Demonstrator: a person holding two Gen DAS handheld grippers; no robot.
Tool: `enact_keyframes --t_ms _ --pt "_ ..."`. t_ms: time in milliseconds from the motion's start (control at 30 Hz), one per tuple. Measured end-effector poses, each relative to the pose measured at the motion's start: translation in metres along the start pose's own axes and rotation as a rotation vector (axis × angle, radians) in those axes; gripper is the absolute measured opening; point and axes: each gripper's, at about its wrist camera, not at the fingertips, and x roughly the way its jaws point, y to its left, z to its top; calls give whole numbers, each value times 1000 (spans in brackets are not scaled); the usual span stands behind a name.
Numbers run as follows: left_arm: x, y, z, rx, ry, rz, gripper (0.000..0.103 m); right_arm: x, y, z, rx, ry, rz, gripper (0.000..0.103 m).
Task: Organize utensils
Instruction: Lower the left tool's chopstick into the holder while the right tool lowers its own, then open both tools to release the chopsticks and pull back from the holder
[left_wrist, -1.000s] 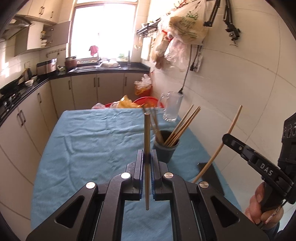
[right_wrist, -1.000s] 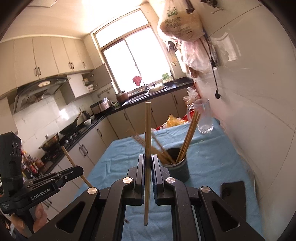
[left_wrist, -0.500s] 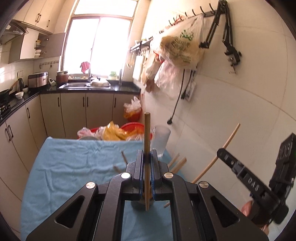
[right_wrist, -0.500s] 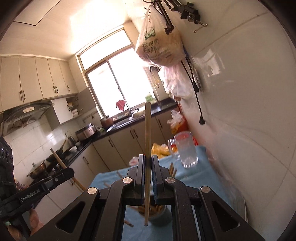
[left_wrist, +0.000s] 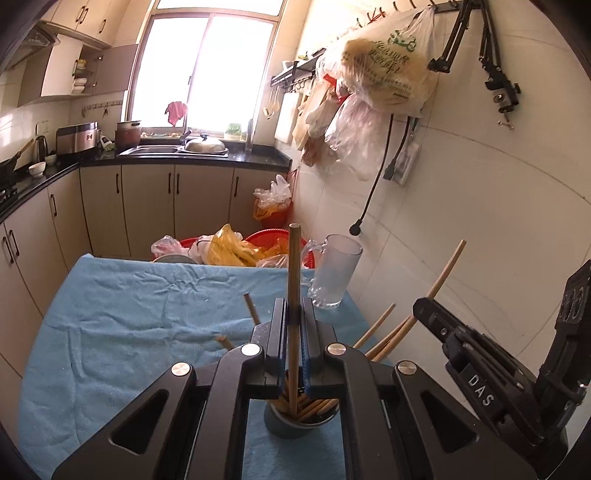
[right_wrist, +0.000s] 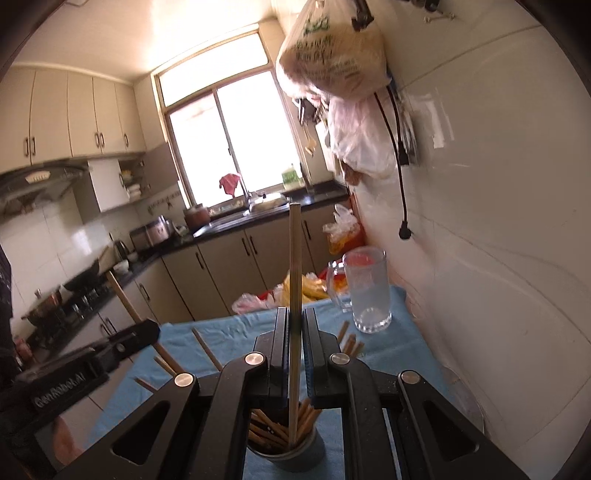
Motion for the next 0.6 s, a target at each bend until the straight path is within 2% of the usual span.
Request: enact_keyframes --t_ms 133,200,267,300,400,467,533,600 --pt "-1 5 -4 -6 7 -3 7 5 -4 -7 8 22 -6 9" --pt "-4 6 -4 -9 9 -7 14 3 -5 -7 15 31 2 12" --pt "-11 8 -3 -17 -6 -3 40 -2 -5 -5 17 22 -3 20" --pt "-15 9 -3 -21 -20 -1 42 -7 -5 -3 16 10 -6 25" --pt "-30 9 -1 -25 -42 -3 42 -23 -3 1 20 -22 -8 26" --pt "-41 11 0 -37 -61 -1 47 -35 -3 2 28 -38 -11 34" --pt "-58 14 -2 -43 -99 17 53 -52 -5 2 43 -62 -20 52" --pt "-75 16 -8 -46 -132 43 62 -69 -7 1 54 -88 -43 62"
